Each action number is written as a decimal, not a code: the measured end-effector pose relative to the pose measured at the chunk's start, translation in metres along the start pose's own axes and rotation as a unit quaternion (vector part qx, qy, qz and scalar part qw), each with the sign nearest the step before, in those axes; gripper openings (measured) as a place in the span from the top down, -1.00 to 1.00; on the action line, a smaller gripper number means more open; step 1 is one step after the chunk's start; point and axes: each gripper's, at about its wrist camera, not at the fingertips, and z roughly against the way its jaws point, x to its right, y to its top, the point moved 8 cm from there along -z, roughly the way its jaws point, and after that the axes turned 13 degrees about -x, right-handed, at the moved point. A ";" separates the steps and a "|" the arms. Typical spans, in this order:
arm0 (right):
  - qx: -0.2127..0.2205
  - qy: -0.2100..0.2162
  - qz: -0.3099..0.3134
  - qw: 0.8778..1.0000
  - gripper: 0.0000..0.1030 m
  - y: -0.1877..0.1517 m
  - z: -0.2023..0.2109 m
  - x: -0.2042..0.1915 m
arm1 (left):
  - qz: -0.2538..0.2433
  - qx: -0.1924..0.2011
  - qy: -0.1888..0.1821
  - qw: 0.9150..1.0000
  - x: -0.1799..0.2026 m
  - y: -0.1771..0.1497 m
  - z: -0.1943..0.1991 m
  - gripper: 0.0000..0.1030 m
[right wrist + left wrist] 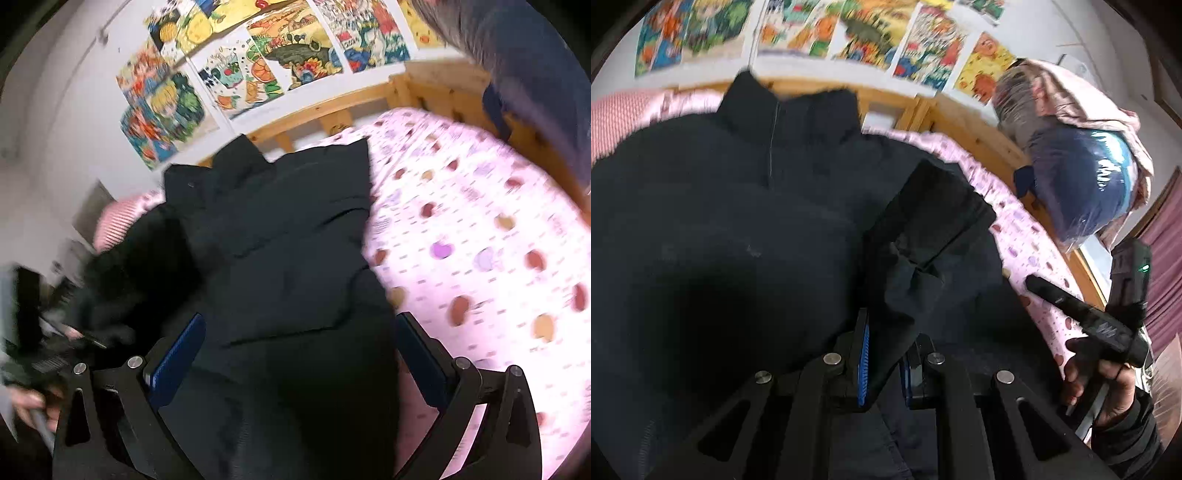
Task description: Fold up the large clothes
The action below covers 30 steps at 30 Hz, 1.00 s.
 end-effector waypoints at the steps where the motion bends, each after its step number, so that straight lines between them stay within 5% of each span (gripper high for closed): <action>1: -0.002 0.025 -0.007 1.000 -0.94 0.002 -0.005 -0.004 | 0.004 -0.003 -0.002 1.000 -0.003 -0.002 -0.004 0.75; 8: -0.035 0.163 -0.045 0.985 -0.94 0.006 -0.045 -0.041 | 0.014 -0.028 -0.006 0.999 -0.012 -0.013 -0.022 0.68; 15: -0.065 0.228 -0.097 0.967 -0.94 0.001 -0.086 -0.073 | 0.003 -0.038 -0.021 0.999 -0.011 -0.021 -0.032 0.44; 17: -0.066 0.245 -0.120 0.960 -0.94 0.002 -0.093 -0.078 | 0.000 -0.038 -0.029 0.999 -0.010 -0.022 -0.032 0.31; 19: -0.064 0.247 -0.126 0.959 -0.94 -0.007 -0.094 -0.084 | -0.005 -0.039 -0.050 0.998 -0.005 -0.024 -0.031 -0.16; 22: -0.070 0.227 -0.122 0.964 -0.87 -0.009 -0.097 -0.092 | -0.013 -0.033 -0.067 0.997 0.002 -0.028 -0.025 -0.35; 27: -0.093 0.153 -0.112 0.977 0.36 -0.012 -0.107 -0.086 | -0.005 -0.027 -0.066 0.997 0.001 -0.034 -0.007 -0.44; 30: -0.096 0.121 -0.105 0.982 0.81 -0.014 -0.115 -0.084 | 0.003 -0.022 -0.039 0.999 -0.007 -0.039 0.010 -0.49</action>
